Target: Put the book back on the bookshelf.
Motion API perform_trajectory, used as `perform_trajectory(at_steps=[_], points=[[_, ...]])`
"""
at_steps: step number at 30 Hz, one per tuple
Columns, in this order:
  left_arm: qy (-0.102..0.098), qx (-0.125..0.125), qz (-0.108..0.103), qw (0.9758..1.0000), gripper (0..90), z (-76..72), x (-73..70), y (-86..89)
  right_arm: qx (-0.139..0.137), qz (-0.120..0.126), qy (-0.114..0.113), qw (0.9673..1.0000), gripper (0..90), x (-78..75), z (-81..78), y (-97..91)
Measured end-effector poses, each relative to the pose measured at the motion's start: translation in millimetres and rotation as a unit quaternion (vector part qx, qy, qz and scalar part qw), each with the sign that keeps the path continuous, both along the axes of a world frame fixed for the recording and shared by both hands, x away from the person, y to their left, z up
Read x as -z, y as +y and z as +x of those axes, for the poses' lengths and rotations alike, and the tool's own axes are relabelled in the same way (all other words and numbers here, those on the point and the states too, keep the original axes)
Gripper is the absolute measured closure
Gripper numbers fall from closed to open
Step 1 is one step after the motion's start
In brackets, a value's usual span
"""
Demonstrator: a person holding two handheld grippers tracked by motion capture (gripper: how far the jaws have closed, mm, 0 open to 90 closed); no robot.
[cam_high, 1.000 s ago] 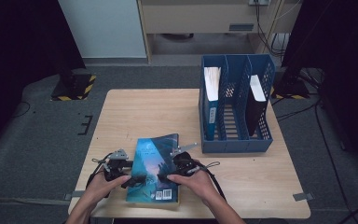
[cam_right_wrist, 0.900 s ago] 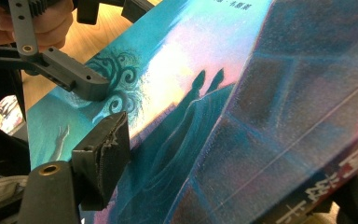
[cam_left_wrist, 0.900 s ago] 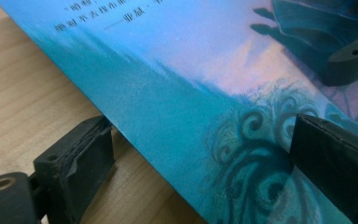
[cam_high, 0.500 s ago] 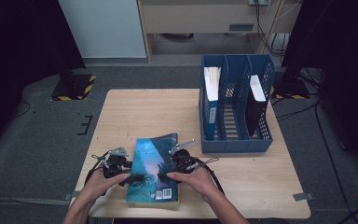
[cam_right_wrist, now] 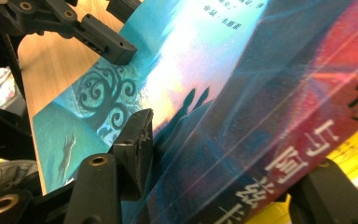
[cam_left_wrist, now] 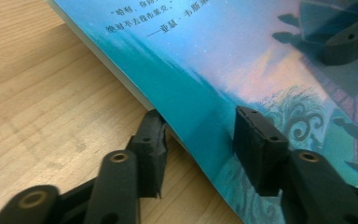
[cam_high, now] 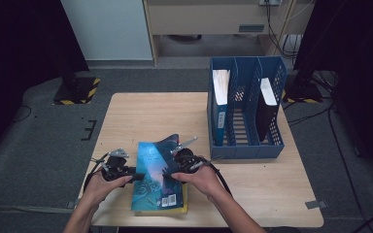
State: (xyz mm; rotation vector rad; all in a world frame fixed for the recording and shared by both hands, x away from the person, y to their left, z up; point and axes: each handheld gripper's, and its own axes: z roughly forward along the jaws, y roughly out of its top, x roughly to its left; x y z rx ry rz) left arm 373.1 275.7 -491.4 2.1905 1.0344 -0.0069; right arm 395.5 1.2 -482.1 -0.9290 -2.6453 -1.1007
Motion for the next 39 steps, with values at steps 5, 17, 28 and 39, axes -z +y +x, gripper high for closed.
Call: perform_trajectory(at_steps=[5,17,28,39], points=[[-0.011,-0.004,0.009,0.9999,62.6,2.6,-9.9,0.2,-0.003,-0.008,-0.016,0.9998,51.9,-11.1,4.0,2.0],[-0.025,-0.006,0.000,0.9997,69.2,12.8,-23.5,1.4,-0.005,-0.018,-0.052,0.9985,54.4,-34.6,14.5,4.0],[-0.041,-0.009,0.001,0.9991,73.1,15.0,-39.4,9.3,-0.006,-0.019,-0.083,0.9964,59.2,-47.5,18.0,8.7],[-0.066,-0.006,0.014,0.9977,76.9,19.7,-60.6,7.7,-0.003,-0.015,-0.111,0.9937,63.5,-68.7,22.5,7.9]])
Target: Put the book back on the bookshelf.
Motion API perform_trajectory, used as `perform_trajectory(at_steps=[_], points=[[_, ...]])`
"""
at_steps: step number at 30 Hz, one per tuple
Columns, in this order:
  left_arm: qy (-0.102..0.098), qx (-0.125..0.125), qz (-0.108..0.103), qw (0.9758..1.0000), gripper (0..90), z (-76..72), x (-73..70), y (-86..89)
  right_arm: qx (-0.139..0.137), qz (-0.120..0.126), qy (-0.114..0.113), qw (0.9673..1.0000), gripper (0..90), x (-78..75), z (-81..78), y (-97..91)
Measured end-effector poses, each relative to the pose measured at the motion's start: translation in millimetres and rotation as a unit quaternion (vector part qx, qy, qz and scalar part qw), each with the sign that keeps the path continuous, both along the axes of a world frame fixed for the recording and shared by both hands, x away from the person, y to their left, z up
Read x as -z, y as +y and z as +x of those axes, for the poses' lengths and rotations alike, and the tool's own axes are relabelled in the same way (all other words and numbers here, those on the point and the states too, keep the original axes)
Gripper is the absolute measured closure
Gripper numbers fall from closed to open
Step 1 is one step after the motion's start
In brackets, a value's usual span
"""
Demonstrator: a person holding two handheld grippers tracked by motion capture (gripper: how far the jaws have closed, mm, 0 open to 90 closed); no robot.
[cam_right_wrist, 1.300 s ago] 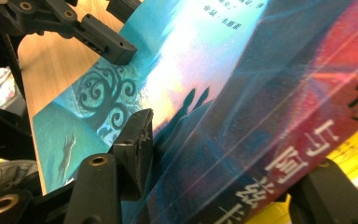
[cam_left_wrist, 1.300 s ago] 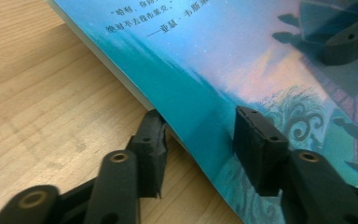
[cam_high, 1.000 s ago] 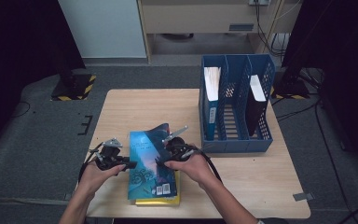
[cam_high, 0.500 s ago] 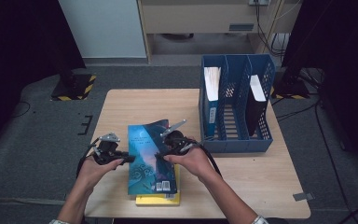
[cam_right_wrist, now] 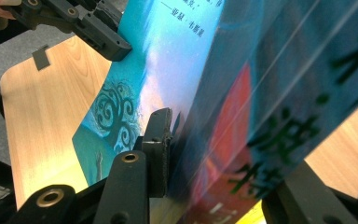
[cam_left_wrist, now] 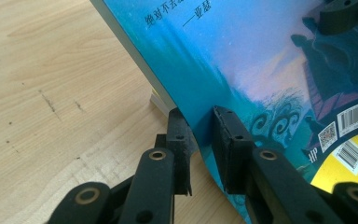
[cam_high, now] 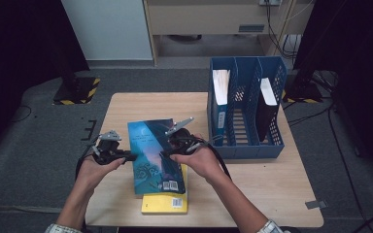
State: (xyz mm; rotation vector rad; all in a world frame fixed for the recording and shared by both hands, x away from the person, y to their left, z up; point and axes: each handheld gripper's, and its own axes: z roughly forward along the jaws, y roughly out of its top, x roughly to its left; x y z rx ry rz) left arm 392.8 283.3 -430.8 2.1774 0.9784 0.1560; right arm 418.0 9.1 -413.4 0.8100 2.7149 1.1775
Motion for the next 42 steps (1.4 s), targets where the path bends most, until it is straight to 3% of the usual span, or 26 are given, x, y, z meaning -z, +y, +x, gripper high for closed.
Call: perform_trajectory(at_steps=[8,14,19,28,39,42], points=[[-0.013,0.003,-0.003,0.9999,77.7,3.9,-9.8,-1.6,0.002,-0.002,-0.015,0.9999,66.2,-13.2,4.5,-2.3],[-0.017,0.005,0.010,0.9998,78.1,10.8,-16.2,-3.6,0.008,-0.004,-0.024,0.9997,67.9,-18.6,11.9,-1.2],[-0.027,0.001,-0.001,0.9996,78.6,14.6,-21.4,-1.9,0.012,0.000,-0.043,0.9990,70.1,-25.7,16.1,-1.5],[-0.038,-0.003,0.000,0.9993,79.0,19.0,-29.5,-1.0,0.017,0.005,-0.059,0.9981,71.5,-34.5,19.2,-0.6],[-0.048,-0.010,0.003,0.9988,79.2,35.9,-33.9,0.4,0.025,0.010,-0.079,0.9965,72.6,-37.4,32.8,1.8],[-0.052,-0.012,0.013,0.9985,79.2,42.2,-35.9,-0.8,0.028,0.013,-0.084,0.9960,72.8,-37.0,37.7,2.5]])
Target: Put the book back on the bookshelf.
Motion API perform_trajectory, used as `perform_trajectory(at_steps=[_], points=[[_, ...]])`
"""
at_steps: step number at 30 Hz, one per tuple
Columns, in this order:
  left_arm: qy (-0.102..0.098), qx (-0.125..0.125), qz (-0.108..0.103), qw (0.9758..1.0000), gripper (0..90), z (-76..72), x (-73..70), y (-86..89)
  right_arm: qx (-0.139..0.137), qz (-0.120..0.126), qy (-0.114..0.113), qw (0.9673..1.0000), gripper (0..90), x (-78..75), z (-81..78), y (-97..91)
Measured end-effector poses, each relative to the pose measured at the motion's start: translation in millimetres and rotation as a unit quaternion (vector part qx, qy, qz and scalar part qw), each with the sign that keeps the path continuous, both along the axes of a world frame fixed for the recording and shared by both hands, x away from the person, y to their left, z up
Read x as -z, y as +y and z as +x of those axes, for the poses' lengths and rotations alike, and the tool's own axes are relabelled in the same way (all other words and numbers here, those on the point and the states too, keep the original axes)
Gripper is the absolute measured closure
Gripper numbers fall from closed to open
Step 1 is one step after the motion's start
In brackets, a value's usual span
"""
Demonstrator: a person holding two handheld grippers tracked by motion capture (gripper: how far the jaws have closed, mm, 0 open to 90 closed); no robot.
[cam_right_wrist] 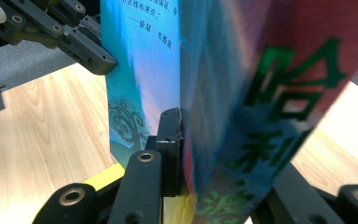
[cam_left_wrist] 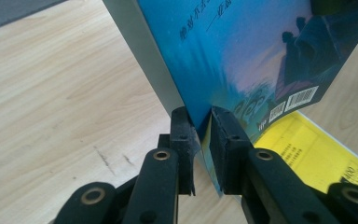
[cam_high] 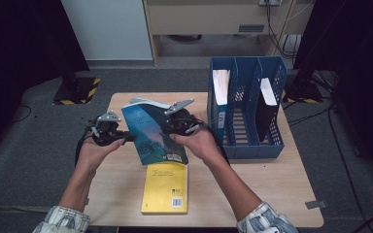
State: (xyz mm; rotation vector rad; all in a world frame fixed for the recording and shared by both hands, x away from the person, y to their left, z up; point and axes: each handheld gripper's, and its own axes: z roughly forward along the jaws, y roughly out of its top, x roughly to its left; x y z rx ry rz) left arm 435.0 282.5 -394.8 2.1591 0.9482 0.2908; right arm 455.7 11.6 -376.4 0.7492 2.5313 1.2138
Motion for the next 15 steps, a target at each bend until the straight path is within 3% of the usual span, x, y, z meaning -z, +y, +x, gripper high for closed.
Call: perform_trajectory(at_steps=[5,15], points=[[-0.003,0.004,0.012,0.9999,79.2,5.8,-2.2,-3.1,0.008,0.004,0.001,1.0000,72.7,2.9,7.4,-1.5],[-0.014,0.009,0.013,0.9998,79.5,-10.5,-4.5,-10.6,0.009,0.013,0.001,0.9999,69.5,6.4,-6.3,-10.6]])
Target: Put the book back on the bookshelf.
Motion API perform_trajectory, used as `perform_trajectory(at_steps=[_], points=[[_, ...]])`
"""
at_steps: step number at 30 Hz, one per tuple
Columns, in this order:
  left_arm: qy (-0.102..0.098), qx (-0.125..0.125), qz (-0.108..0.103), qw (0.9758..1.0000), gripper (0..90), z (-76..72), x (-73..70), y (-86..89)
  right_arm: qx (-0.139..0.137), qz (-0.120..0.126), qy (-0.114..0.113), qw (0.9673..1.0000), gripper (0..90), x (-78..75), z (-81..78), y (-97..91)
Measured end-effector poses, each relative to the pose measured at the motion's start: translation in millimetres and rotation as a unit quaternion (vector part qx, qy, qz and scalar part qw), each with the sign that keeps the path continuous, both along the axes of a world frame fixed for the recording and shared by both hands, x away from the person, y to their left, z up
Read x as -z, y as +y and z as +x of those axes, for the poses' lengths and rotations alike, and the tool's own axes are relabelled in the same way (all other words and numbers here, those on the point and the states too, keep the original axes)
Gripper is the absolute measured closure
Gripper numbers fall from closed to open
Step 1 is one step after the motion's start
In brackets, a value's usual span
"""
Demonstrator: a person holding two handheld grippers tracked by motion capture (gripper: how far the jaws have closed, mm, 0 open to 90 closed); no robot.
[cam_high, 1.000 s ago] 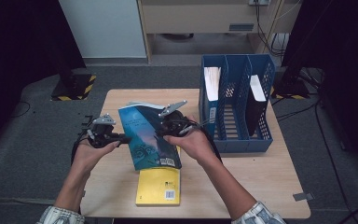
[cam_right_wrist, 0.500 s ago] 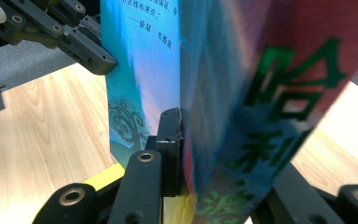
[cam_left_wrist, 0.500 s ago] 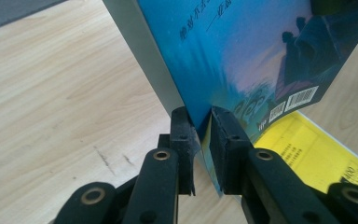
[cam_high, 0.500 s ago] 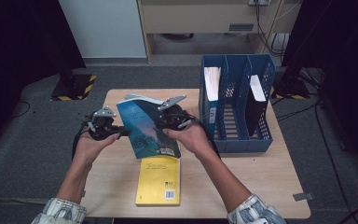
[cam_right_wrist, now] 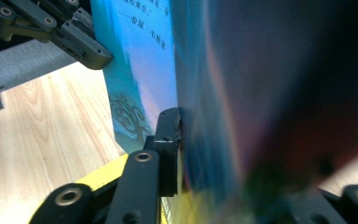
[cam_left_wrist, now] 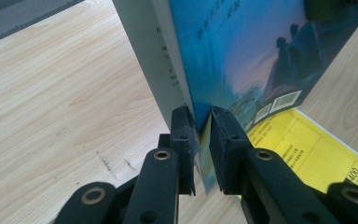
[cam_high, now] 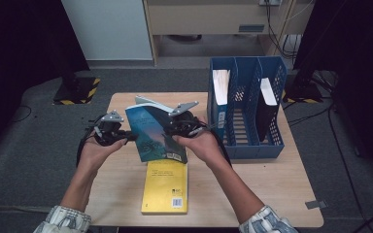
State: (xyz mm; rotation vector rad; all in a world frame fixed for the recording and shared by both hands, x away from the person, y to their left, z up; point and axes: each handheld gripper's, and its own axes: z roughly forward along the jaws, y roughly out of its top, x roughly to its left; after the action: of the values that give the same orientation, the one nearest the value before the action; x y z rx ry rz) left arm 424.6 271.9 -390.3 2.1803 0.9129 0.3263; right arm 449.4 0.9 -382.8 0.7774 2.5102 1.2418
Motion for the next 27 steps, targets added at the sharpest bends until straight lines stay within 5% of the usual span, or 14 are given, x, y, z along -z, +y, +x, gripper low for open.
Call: perform_trajectory(at_steps=[10,12,14,19,27], points=[[-0.006,-0.003,-0.004,1.0000,88.1,-4.6,-1.1,0.8,-0.008,0.028,0.005,0.9996,71.3,-3.3,-13.4,-13.9],[-0.006,-0.004,-0.002,1.0000,88.0,-3.2,-0.2,1.1,-0.026,0.019,-0.004,0.9995,73.0,-4.1,-16.1,-12.1],[0.003,0.000,-0.016,0.9999,88.0,-1.5,0.5,4.3,-0.026,0.016,-0.005,0.9995,73.1,-4.7,-16.8,-11.3],[0.001,0.002,-0.014,0.9999,88.0,-3.7,0.3,4.3,-0.025,0.019,-0.003,0.9995,71.5,-6.9,-16.8,-11.4],[-0.005,0.001,-0.004,1.0000,88.0,-7.6,-0.8,2.7,-0.039,0.034,-0.010,0.9986,70.0,-27.8,-18.6,-8.5]])
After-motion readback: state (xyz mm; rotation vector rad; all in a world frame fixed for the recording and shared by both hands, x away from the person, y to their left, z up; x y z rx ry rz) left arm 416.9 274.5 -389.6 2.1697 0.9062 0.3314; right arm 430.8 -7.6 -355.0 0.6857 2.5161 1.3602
